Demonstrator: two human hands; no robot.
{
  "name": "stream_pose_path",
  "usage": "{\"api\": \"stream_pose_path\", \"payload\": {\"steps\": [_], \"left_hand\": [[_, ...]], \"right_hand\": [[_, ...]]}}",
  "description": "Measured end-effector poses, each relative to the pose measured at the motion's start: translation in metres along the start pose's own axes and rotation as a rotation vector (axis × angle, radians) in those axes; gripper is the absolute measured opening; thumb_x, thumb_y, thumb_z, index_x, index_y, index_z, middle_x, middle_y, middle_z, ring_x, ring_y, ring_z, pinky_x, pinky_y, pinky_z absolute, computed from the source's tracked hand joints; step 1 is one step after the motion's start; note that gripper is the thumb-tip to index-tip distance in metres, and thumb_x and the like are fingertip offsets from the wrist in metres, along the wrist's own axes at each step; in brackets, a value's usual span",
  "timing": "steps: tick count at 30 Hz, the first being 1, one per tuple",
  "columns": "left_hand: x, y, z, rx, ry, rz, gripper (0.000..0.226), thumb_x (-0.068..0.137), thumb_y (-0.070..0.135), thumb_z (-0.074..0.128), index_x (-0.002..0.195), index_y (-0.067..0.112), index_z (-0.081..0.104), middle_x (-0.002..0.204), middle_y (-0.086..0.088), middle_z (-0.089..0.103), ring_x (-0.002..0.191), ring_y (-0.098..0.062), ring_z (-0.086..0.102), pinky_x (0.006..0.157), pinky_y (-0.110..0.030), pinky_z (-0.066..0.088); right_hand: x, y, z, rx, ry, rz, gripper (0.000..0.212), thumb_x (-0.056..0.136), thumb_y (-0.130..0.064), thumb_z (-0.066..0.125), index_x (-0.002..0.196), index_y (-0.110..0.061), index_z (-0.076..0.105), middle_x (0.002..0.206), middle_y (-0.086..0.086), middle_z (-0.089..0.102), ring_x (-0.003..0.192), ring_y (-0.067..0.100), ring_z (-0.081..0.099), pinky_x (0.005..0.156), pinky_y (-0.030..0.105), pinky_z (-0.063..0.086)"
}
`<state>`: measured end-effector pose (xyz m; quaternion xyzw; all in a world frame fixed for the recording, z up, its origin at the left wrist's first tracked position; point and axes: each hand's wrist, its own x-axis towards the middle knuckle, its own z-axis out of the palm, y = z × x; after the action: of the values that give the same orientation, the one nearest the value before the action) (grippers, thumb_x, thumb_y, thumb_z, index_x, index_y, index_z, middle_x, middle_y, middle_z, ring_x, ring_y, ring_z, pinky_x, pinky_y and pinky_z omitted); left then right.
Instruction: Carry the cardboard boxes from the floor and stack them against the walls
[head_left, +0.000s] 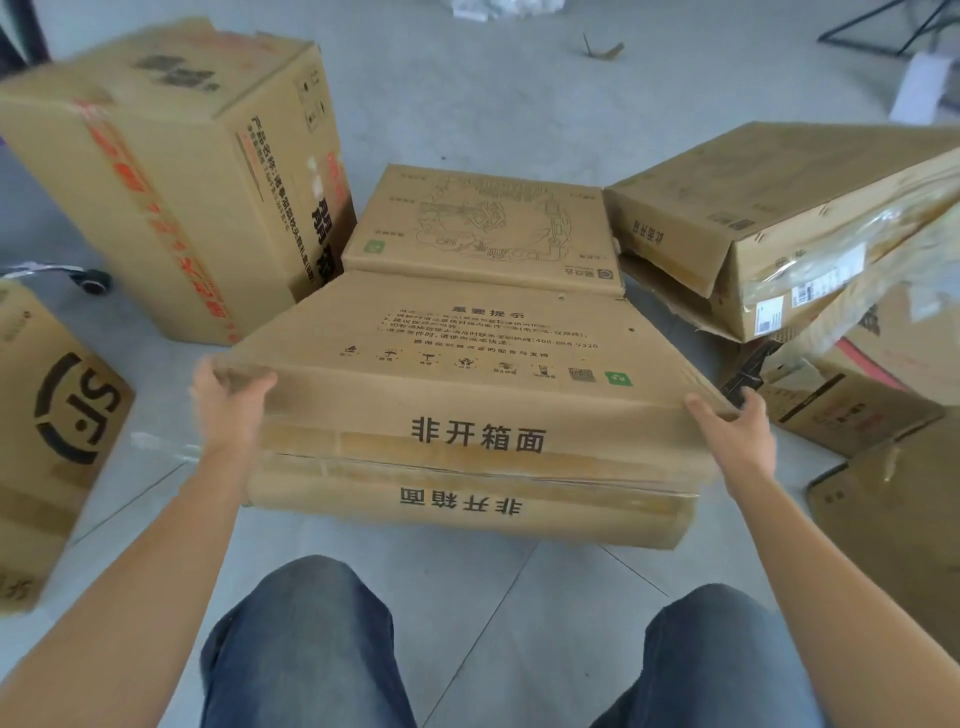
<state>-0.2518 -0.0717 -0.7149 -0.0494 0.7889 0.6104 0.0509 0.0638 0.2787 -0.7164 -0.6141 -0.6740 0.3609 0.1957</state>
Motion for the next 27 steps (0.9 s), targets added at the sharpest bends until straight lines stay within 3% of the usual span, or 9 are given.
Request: {"api": "stream_pose_path", "payload": {"steps": [3, 9, 15, 20, 27], "left_hand": [[0.001, 0.039, -0.002, 0.046, 0.02, 0.125, 0.076, 0.086, 0.01, 0.065, 0.148, 0.015, 0.022, 0.148, -0.009, 0.03, 0.137, -0.023, 0.026, 0.113, -0.036, 0.025], [0.003, 0.095, -0.008, 0.381, 0.067, 0.232, 0.079, 0.084, 0.027, 0.066, 0.148, 0.026, 0.021, 0.145, -0.013, 0.034, 0.136, -0.032, 0.021, 0.109, -0.049, 0.022], [0.011, 0.114, -0.001, 0.695, 0.038, 0.141, 0.077, 0.085, 0.047, 0.06, 0.146, 0.017, 0.024, 0.148, -0.017, 0.029, 0.136, -0.038, 0.022, 0.107, -0.052, 0.022], [0.003, 0.096, -0.001, 0.722, 0.158, -0.037, 0.091, 0.077, 0.073, 0.049, 0.137, 0.007, 0.032, 0.138, -0.026, 0.033, 0.13, -0.041, 0.029, 0.103, -0.054, 0.025], [0.004, 0.083, 0.004, 0.714, 0.284, 0.022, 0.089, 0.077, 0.071, 0.051, 0.131, 0.003, 0.038, 0.134, -0.028, 0.034, 0.126, -0.041, 0.03, 0.102, -0.054, 0.027]], "right_hand": [[0.005, -0.035, -0.025, 0.05, 0.061, -0.069, 0.077, 0.083, -0.052, 0.057, 0.145, -0.021, 0.024, 0.145, 0.008, 0.039, 0.135, 0.033, 0.031, 0.108, 0.05, 0.031], [0.021, -0.083, -0.052, 0.04, 0.051, -0.128, 0.069, 0.085, -0.037, 0.058, 0.144, -0.029, 0.023, 0.142, 0.012, 0.04, 0.133, 0.035, 0.032, 0.106, 0.053, 0.032], [0.022, -0.088, -0.041, 0.007, 0.004, -0.106, 0.072, 0.084, -0.053, 0.057, 0.142, -0.021, 0.028, 0.141, 0.012, 0.04, 0.134, 0.038, 0.026, 0.107, 0.057, 0.028], [0.02, -0.093, -0.028, -0.053, 0.159, -0.005, 0.08, 0.081, -0.059, 0.055, 0.136, -0.004, 0.034, 0.138, 0.023, 0.035, 0.13, 0.038, 0.03, 0.106, 0.052, 0.028], [0.028, -0.092, -0.02, -0.011, 0.294, -0.043, 0.079, 0.077, -0.057, 0.063, 0.127, -0.001, 0.041, 0.132, 0.021, 0.04, 0.127, 0.036, 0.034, 0.105, 0.047, 0.028]]}}
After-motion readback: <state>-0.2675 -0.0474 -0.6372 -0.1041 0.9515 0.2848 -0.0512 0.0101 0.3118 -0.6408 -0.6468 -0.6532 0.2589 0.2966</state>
